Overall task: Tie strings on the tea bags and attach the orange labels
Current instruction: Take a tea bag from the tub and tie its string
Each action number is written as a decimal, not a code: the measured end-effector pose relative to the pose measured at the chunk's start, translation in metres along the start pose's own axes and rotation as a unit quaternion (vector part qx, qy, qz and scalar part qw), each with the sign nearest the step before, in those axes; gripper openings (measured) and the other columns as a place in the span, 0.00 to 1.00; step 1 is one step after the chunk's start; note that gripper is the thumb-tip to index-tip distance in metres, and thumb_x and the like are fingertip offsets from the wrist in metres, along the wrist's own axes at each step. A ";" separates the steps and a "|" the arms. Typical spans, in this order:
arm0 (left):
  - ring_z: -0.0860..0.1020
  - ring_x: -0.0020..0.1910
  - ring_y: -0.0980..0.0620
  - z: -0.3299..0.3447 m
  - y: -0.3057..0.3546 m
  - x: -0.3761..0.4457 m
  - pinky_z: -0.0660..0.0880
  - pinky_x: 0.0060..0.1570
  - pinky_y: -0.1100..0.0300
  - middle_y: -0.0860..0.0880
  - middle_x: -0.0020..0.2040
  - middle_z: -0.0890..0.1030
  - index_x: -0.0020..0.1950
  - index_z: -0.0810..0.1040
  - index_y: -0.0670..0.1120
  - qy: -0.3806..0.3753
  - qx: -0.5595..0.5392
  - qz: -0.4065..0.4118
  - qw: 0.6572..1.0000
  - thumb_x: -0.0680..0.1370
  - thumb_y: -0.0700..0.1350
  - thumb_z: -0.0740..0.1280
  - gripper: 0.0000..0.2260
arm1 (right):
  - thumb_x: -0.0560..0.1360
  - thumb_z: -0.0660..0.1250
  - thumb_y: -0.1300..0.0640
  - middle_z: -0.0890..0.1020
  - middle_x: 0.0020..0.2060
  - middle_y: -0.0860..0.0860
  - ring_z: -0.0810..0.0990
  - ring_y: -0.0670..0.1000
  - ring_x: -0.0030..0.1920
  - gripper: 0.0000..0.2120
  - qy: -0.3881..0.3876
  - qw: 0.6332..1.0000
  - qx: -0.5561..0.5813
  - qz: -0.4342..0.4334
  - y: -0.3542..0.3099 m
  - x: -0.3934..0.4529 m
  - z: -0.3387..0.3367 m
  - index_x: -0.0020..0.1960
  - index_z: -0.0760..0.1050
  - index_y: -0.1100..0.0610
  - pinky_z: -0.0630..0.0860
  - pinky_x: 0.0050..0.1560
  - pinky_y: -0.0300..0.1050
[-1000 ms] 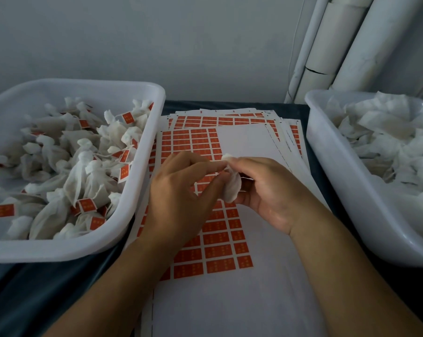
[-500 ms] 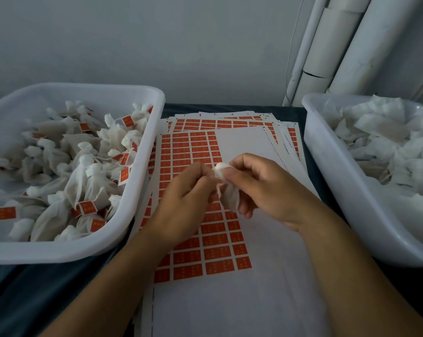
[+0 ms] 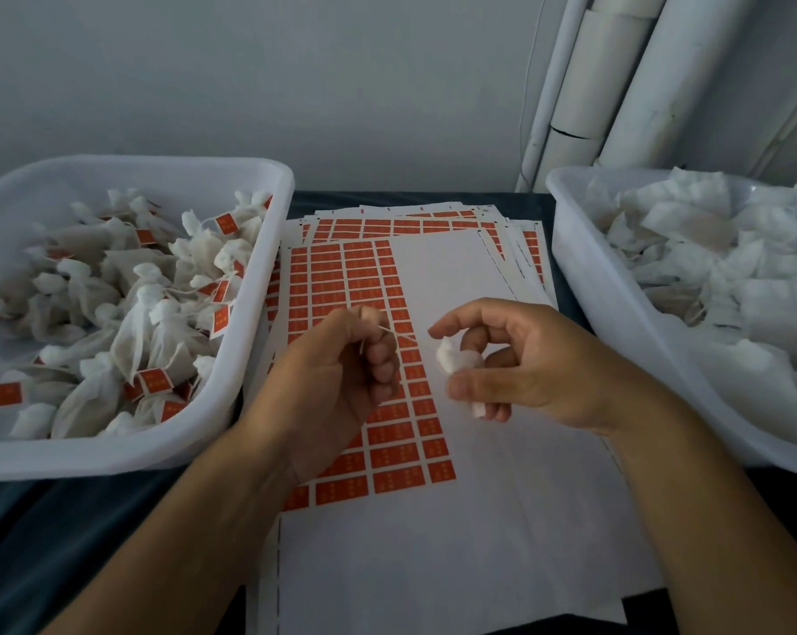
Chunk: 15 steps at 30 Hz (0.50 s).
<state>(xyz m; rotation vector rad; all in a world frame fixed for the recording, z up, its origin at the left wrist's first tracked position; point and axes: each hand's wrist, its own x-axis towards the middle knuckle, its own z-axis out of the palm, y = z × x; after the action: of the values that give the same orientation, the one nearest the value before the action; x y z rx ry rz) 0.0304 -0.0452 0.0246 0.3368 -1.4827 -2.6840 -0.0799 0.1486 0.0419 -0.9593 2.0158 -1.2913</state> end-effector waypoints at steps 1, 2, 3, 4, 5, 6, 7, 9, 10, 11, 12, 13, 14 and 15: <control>0.71 0.32 0.54 0.002 -0.002 -0.002 0.75 0.33 0.61 0.48 0.34 0.72 0.36 0.76 0.48 0.010 -0.009 0.005 1.000 0.79 0.41 0.60 0.12 | 0.65 0.77 0.45 0.83 0.43 0.45 0.87 0.54 0.39 0.24 0.001 1.000 -0.002 0.001 0.001 -0.002 0.001 0.60 0.78 0.43 0.81 0.37 0.40; 0.72 0.32 0.54 0.004 -0.004 -0.003 0.75 0.33 0.61 0.48 0.34 0.72 0.36 0.76 0.48 0.027 -0.010 0.010 1.000 0.79 0.41 0.60 0.13 | 0.66 0.77 0.45 0.83 0.44 0.45 0.87 0.54 0.39 0.23 0.004 1.000 -0.004 0.000 0.002 -0.003 0.003 0.60 0.79 0.43 0.81 0.37 0.40; 0.72 0.33 0.54 0.005 -0.005 -0.004 0.75 0.34 0.60 0.48 0.34 0.73 0.36 0.76 0.48 0.051 0.009 0.013 0.999 0.80 0.41 0.61 0.13 | 0.67 0.77 0.46 0.83 0.44 0.45 0.87 0.54 0.39 0.21 0.012 1.000 -0.008 0.001 0.003 -0.004 0.004 0.59 0.79 0.44 0.82 0.37 0.40; 0.73 0.34 0.53 0.006 -0.006 -0.006 0.76 0.36 0.60 0.48 0.35 0.74 0.37 0.77 0.47 0.078 0.056 0.015 0.995 0.82 0.43 0.61 0.14 | 0.69 0.77 0.47 0.84 0.44 0.45 0.87 0.54 0.39 0.18 0.024 1.000 -0.017 0.000 0.003 -0.003 0.006 0.58 0.80 0.44 0.82 0.37 0.40; 0.75 0.36 0.52 0.006 -0.006 -0.008 0.77 0.40 0.59 0.48 0.35 0.76 0.40 0.77 0.46 0.100 0.132 0.013 0.986 0.83 0.46 0.62 0.13 | 0.71 0.77 0.48 0.84 0.44 0.45 0.87 0.52 0.38 0.15 0.043 0.999 -0.029 0.001 0.004 -0.003 0.009 0.57 0.80 0.45 0.82 0.38 0.40; 0.77 0.38 0.52 0.003 -0.005 -0.011 0.78 0.44 0.57 0.50 0.37 0.79 0.44 0.78 0.46 0.110 0.216 0.012 0.970 0.84 0.51 0.62 0.13 | 0.73 0.76 0.48 0.84 0.44 0.45 0.87 0.51 0.38 0.12 0.066 0.997 -0.045 0.004 0.005 -0.002 0.011 0.55 0.80 0.45 0.82 0.38 0.40; 0.80 0.40 0.52 -0.001 -0.004 -0.015 0.79 0.47 0.56 0.52 0.39 0.82 0.49 0.79 0.48 0.107 0.293 0.017 0.950 0.84 0.56 0.61 0.14 | 0.74 0.75 0.46 0.85 0.43 0.44 0.87 0.49 0.38 0.11 0.087 0.994 -0.064 0.011 0.006 -0.001 0.014 0.55 0.80 0.44 0.83 0.39 0.41; 0.83 0.44 0.55 -0.012 -0.001 -0.033 0.80 0.46 0.60 0.56 0.45 0.83 0.57 0.77 0.56 0.061 0.411 0.069 0.907 0.81 0.63 0.61 0.14 | 0.74 0.73 0.40 0.85 0.44 0.43 0.87 0.45 0.39 0.14 0.118 0.987 -0.101 0.038 0.007 -0.001 0.020 0.56 0.79 0.43 0.85 0.42 0.44; 0.83 0.48 0.57 -0.017 0.000 -0.047 0.80 0.45 0.63 0.58 0.49 0.82 0.59 0.75 0.60 0.017 0.468 0.115 0.876 0.79 0.66 0.63 0.14 | 0.72 0.71 0.35 0.84 0.47 0.41 0.86 0.43 0.40 0.18 0.130 0.983 -0.120 0.049 0.007 -0.002 0.023 0.58 0.77 0.42 0.85 0.43 0.45; 0.81 0.53 0.59 -0.023 0.000 -0.062 0.79 0.46 0.67 0.62 0.53 0.80 0.60 0.73 0.64 -0.032 0.540 0.157 0.826 0.76 0.68 0.66 0.16 | 0.71 0.70 0.32 0.83 0.52 0.38 0.85 0.40 0.41 0.23 0.138 0.978 -0.144 0.059 0.007 -0.004 0.025 0.61 0.76 0.41 0.84 0.45 0.44; 0.78 0.58 0.61 -0.030 -0.001 -0.077 0.78 0.47 0.69 0.66 0.58 0.76 0.63 0.70 0.67 -0.079 0.616 0.187 0.762 0.73 0.71 0.68 0.21 | 0.70 0.69 0.30 0.80 0.56 0.36 0.85 0.38 0.41 0.26 0.143 0.973 -0.171 0.064 0.007 -0.006 0.028 0.64 0.73 0.39 0.83 0.46 0.44; 0.73 0.65 0.64 -0.039 -0.004 -0.091 0.75 0.50 0.71 0.69 0.63 0.71 0.67 0.67 0.69 -0.122 0.677 0.195 0.699 0.72 0.72 0.68 0.26 | 0.70 0.68 0.30 0.77 0.59 0.35 0.84 0.38 0.42 0.28 0.148 0.968 -0.192 0.064 0.008 -0.009 0.031 0.67 0.71 0.38 0.82 0.47 0.44; 0.66 0.69 0.67 -0.046 -0.009 -0.103 0.71 0.55 0.70 0.71 0.68 0.66 0.71 0.63 0.72 -0.158 0.722 0.188 0.647 0.71 0.73 0.67 0.30 | 0.70 0.67 0.29 0.75 0.61 0.34 0.85 0.41 0.43 0.30 0.156 0.964 -0.206 0.062 0.009 -0.011 0.033 0.69 0.69 0.37 0.81 0.49 0.45; 0.60 0.71 0.71 -0.052 -0.014 -0.114 0.66 0.60 0.68 0.72 0.71 0.61 0.74 0.58 0.74 -0.179 0.750 0.170 0.614 0.72 0.73 0.66 0.32 | 0.70 0.67 0.29 0.74 0.62 0.35 0.84 0.43 0.45 0.31 0.160 0.962 -0.212 0.062 0.010 -0.014 0.036 0.71 0.67 0.36 0.81 0.50 0.46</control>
<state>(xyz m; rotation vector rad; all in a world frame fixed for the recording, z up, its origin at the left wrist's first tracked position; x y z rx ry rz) 0.1534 -0.0633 0.0040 -0.4676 -3.0549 -0.5930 -0.0468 0.1436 0.0200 -0.8250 2.6323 -1.0156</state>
